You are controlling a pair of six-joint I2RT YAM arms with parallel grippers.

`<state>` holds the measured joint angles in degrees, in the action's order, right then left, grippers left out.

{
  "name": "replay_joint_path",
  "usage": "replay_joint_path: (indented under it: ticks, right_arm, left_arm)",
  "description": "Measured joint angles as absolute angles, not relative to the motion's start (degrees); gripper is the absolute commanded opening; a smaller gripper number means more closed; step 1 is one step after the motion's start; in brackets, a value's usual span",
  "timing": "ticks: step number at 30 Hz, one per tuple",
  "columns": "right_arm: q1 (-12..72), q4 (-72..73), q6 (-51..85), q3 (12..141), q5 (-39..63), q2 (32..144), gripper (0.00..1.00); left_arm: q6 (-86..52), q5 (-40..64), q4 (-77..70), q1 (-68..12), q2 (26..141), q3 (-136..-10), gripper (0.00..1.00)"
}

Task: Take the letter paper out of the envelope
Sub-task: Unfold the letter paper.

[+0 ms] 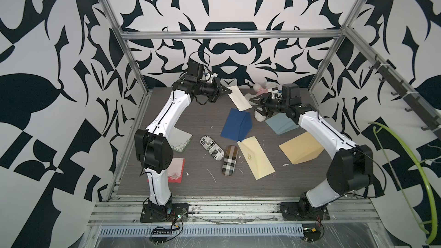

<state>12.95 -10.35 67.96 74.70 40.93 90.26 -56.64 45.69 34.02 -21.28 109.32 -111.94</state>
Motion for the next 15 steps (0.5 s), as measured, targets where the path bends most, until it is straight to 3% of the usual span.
replay_joint_path:
  ticks: [15]
  right_arm:
    - [12.95, -4.03, 74.3, 73.78, 43.92, 90.17, 0.38]
  left_arm:
    - [-57.1, 46.11, 32.34, -21.28, 109.32, -110.37, 0.0]
